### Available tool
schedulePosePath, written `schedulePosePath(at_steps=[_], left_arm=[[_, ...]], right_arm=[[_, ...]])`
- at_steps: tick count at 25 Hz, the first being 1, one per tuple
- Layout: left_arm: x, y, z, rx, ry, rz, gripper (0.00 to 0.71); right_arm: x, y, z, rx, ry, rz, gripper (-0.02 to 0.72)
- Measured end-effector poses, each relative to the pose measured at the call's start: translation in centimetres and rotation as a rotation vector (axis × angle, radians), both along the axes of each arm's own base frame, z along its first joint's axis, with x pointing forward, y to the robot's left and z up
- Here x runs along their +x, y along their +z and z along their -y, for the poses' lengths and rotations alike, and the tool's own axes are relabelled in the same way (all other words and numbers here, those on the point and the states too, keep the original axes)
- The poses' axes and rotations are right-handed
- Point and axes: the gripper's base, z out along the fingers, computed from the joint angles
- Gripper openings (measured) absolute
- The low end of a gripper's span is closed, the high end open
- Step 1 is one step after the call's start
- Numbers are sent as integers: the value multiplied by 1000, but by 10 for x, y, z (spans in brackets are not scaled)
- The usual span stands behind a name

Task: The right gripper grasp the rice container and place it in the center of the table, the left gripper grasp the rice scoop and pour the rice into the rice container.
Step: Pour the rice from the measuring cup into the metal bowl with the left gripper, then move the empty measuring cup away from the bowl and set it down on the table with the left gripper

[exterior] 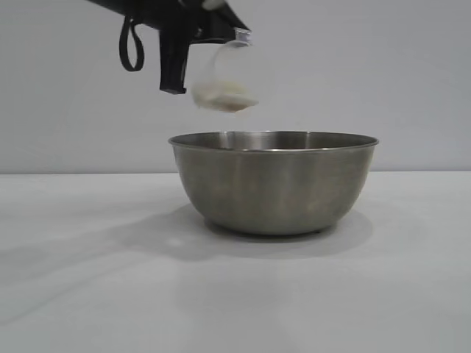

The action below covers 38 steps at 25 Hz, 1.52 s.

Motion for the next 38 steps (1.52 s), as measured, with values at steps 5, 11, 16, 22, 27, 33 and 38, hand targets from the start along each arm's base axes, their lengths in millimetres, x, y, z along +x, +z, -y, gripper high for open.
schedulePosePath(at_steps=[5,11,16,22,27,33,38], left_arm=[[-4,-2,3,144,-88,160,0],[-6,0,5,229,-143,309,0],[-9,2,8,212,-172,334,0],[5,21,-1,-378,98,-74,0],[26,30,-35,-1102,468,-442,0],[28,5,-78,-1732,840,-658,0],[11,-34,-109,-1802,858,-840,0]], right_arm=[[0,0,0,0,0,0,357],[0,0,0,1,0,0,357],[0,0,0,1,0,0,357],[0,0,0,1,0,0,357],[0,0,0,1,0,0,357],[0,0,0,2,-1,-1,357],[0,0,0,1,-2,0,357]])
